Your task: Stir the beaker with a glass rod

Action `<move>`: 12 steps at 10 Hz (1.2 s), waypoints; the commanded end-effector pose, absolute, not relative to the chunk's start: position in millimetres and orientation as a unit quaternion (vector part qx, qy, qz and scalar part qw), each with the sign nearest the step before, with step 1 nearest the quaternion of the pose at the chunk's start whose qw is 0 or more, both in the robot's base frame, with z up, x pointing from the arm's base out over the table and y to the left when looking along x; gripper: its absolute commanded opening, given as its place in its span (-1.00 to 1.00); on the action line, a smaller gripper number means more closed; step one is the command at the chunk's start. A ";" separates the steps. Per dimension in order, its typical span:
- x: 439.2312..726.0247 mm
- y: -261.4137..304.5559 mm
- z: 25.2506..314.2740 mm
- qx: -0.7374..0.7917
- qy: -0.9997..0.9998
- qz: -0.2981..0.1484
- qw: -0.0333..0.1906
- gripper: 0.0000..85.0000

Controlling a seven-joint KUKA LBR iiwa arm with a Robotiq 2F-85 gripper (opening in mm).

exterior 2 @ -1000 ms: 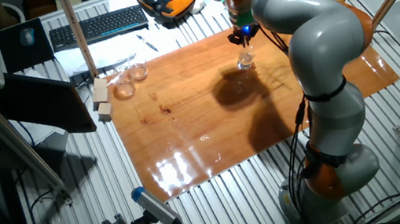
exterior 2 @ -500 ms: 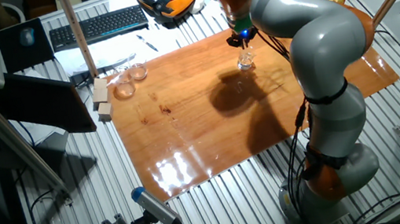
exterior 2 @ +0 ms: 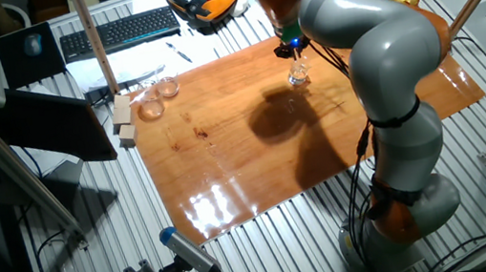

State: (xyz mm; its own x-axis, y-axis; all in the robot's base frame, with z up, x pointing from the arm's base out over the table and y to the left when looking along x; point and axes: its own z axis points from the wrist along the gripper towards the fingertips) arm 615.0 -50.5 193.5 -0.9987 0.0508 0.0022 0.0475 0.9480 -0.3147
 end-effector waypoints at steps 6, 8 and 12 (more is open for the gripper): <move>612.2 -51.4 190.5 -0.030 -0.986 0.160 0.019 -1.00; 612.0 -49.8 190.2 -0.031 -0.986 0.163 0.020 -1.00; 611.4 -44.8 190.5 -0.035 -0.983 0.180 0.016 -1.00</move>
